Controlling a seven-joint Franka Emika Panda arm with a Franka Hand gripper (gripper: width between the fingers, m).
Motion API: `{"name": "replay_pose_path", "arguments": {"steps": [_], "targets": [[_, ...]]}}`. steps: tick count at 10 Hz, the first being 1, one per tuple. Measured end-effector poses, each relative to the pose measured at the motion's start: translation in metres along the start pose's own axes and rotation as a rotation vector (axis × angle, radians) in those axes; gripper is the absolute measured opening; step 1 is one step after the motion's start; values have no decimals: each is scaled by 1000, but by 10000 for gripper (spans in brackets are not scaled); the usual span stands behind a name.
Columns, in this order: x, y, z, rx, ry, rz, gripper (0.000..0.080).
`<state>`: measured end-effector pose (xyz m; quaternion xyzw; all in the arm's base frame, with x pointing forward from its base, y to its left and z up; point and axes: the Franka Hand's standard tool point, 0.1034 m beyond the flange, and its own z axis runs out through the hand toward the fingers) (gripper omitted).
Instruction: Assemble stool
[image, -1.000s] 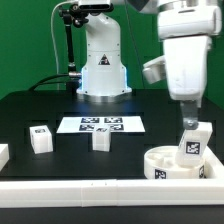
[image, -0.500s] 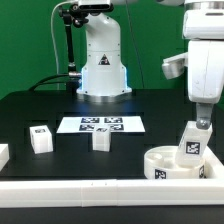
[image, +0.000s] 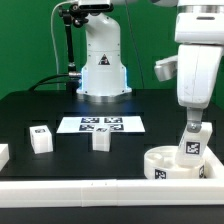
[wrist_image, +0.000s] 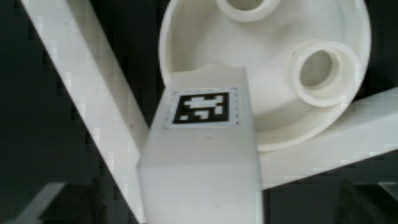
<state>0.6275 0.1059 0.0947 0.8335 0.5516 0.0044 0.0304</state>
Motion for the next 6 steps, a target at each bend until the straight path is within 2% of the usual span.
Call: {"name": "replay_pose_path", "arguments": {"steps": [1,2,3,4,6], "targets": [[-1,0,1,2,-1,-3,646],[-3,1,2,3,-2,-4,475],[-5,2,3,5,-2,-4,475],[-7,3,4,5,-2,-3,335],[-8,4,4,5,-3,-1,335]]}}
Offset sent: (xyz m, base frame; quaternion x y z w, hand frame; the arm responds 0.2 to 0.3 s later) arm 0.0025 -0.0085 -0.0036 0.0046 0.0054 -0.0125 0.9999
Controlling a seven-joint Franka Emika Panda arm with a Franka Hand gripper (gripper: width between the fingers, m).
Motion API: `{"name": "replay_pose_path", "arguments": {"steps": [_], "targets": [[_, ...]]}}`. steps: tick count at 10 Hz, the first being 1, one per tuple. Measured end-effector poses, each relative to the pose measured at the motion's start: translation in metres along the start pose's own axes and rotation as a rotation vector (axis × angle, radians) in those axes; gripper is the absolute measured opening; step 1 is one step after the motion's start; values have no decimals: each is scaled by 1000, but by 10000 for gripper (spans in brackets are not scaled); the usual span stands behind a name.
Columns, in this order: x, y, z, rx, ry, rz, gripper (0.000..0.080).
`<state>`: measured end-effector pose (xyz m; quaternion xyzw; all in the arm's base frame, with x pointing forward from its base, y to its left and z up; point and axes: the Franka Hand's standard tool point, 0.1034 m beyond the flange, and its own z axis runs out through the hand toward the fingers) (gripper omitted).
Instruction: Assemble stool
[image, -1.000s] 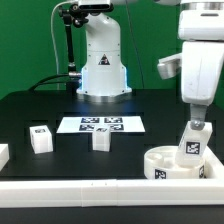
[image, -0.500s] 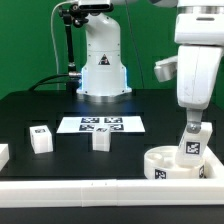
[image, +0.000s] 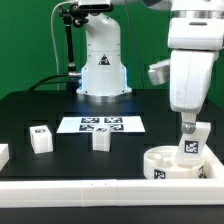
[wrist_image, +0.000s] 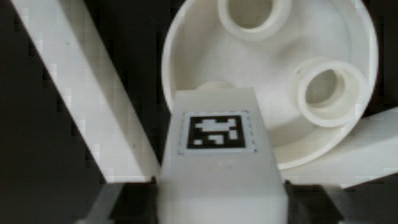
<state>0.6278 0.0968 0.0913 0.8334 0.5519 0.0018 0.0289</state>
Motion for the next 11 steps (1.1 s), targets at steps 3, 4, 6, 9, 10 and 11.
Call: {"name": "replay_pose_path", "arguments": {"steps": [3,4,6,9,10,11], "targets": [[0,0,0,0,0,25,335],[0,0,0,1,2,77,335],[0,-1,0,15,8,201,337],[4,-6,1,76,45,477,337],[7,-5,1,72,59,566,337],[9,-5,1,66,71,635,337]]}}
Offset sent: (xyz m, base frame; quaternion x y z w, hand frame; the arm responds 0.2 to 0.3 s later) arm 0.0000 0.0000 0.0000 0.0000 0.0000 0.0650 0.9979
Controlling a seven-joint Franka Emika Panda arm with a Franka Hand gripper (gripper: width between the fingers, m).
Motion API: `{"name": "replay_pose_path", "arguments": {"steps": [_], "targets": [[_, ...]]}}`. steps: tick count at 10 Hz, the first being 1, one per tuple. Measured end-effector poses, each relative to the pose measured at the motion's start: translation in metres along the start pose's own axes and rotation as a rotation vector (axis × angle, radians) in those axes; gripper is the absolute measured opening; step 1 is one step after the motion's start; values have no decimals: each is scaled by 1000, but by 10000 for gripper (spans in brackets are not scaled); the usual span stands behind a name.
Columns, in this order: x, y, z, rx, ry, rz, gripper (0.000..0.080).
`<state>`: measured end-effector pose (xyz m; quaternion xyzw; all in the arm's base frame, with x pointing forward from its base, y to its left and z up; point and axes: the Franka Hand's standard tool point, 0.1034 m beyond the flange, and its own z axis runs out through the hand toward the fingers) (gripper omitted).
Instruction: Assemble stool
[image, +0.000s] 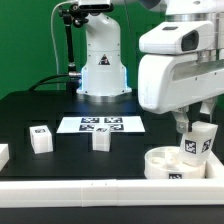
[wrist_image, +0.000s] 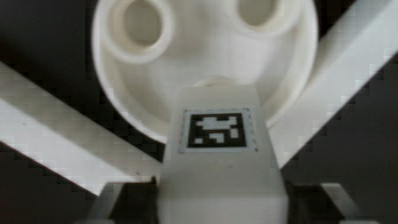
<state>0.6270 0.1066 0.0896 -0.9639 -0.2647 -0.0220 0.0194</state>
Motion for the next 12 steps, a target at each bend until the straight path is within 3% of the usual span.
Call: {"name": "replay_pose_path", "arguments": {"steps": [12], "targets": [[0,-5,2,19,5,806,338]]}}
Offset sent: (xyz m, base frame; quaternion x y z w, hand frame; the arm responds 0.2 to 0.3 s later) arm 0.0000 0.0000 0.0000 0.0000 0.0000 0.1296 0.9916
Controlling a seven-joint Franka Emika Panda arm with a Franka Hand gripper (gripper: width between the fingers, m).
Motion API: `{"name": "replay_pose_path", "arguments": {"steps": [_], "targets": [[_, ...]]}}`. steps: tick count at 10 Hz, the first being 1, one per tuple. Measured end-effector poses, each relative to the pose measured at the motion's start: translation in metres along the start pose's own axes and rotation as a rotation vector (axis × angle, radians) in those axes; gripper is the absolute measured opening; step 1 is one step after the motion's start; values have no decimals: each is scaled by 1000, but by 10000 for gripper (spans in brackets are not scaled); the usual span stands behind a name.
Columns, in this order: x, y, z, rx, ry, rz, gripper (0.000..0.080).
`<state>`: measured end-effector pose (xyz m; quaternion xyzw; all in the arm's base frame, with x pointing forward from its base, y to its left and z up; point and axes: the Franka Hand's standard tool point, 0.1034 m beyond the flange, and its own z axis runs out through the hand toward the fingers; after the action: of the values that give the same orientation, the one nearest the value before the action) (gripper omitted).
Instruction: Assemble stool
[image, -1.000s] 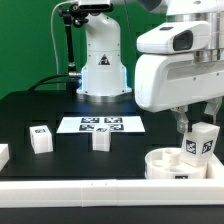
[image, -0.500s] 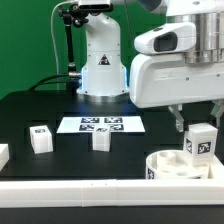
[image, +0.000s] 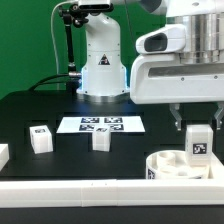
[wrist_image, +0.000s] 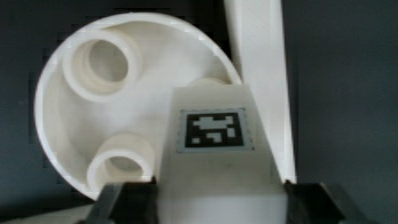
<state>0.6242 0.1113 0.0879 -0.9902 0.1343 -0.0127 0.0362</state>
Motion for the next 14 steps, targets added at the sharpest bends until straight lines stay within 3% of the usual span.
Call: {"name": "replay_pose_path", "arguments": {"steps": [7,14], "targets": [[-2,-4,0,20,-14,531,338],[-1,-6,0,63,-57,933,338]]}}
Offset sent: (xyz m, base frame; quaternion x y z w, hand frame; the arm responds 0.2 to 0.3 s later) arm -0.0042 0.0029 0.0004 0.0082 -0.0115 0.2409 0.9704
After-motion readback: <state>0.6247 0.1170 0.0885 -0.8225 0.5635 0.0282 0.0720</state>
